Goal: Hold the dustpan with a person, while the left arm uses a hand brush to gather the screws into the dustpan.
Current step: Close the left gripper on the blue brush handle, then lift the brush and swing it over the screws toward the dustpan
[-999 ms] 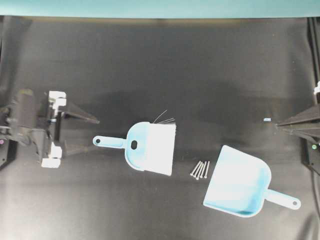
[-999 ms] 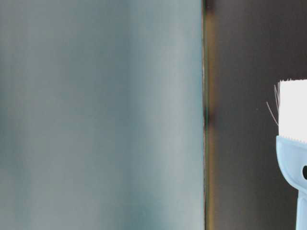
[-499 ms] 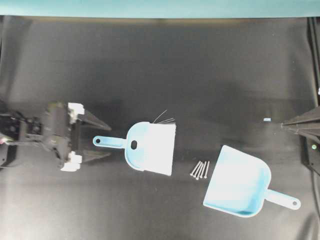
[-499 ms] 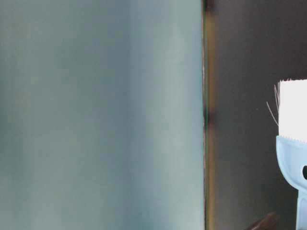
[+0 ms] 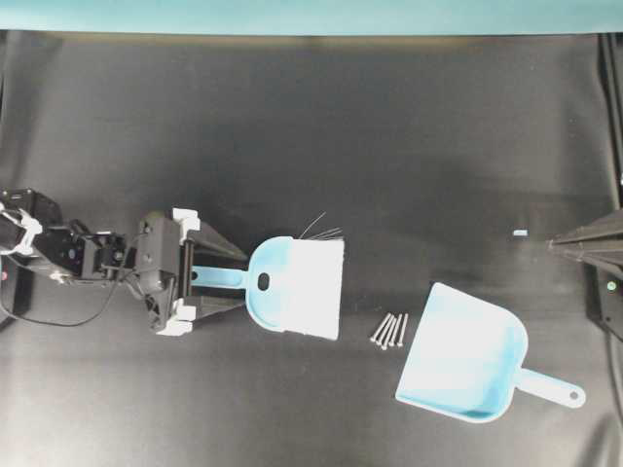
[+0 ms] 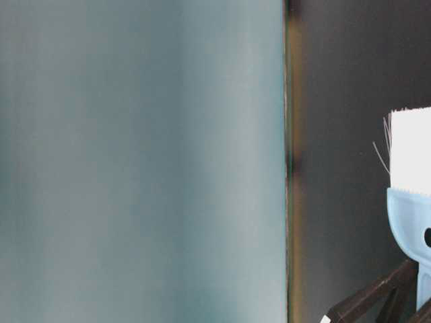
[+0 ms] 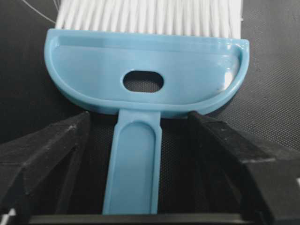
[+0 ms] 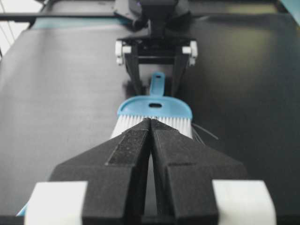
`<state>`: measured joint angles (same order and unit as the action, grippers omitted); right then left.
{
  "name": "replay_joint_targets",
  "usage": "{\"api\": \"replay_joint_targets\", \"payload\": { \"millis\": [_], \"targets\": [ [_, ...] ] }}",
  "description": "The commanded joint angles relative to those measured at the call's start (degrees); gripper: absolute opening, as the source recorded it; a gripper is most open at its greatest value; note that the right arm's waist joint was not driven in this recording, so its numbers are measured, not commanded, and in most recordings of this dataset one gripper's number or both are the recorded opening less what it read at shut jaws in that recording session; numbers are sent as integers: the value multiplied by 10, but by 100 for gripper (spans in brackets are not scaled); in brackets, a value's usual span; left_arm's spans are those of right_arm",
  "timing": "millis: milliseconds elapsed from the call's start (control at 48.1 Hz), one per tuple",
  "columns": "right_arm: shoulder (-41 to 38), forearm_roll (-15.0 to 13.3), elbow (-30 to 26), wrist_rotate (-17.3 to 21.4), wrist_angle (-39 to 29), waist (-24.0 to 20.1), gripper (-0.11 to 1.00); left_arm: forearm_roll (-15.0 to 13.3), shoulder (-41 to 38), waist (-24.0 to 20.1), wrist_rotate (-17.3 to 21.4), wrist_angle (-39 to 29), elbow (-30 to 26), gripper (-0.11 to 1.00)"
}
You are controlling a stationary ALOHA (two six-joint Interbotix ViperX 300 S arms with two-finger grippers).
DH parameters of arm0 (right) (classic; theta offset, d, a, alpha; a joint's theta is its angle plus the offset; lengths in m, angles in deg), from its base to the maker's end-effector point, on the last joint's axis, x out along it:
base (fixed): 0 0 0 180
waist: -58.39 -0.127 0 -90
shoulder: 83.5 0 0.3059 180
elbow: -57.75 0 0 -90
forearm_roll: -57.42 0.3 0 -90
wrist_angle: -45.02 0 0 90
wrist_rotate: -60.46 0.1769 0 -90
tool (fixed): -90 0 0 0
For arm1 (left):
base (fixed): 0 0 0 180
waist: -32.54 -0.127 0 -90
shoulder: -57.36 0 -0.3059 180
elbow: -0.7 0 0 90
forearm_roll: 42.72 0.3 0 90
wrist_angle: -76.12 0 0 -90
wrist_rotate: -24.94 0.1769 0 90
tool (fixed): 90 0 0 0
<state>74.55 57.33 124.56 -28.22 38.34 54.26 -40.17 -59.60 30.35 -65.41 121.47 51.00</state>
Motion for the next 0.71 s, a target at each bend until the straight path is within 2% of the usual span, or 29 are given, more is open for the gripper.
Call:
{"api": "replay_joint_targets", "payload": {
  "millis": [0,62,166,208,312,437,686],
  "targets": [
    [-3,1,2,-4,2,0,-1,2,-6,0,2,-25,-2,74],
    [-3,1,6,-7,-4,0,-1,2,-5,2,3,-32,-2,63],
    [0,0,12,-7,-37,0,-1,2,-4,7,4,-42,-2,36],
    [1,0,12,-6,-51,0,-1,3,2,8,6,-44,-2,30],
    [6,0,13,-7,-82,0,-1,3,25,12,19,-52,-4,31],
    [11,0,18,-7,-73,0,-1,3,60,12,27,-103,-16,31],
    [14,0,39,-7,-57,0,-1,3,164,13,57,-328,-83,31]
  ]
}}
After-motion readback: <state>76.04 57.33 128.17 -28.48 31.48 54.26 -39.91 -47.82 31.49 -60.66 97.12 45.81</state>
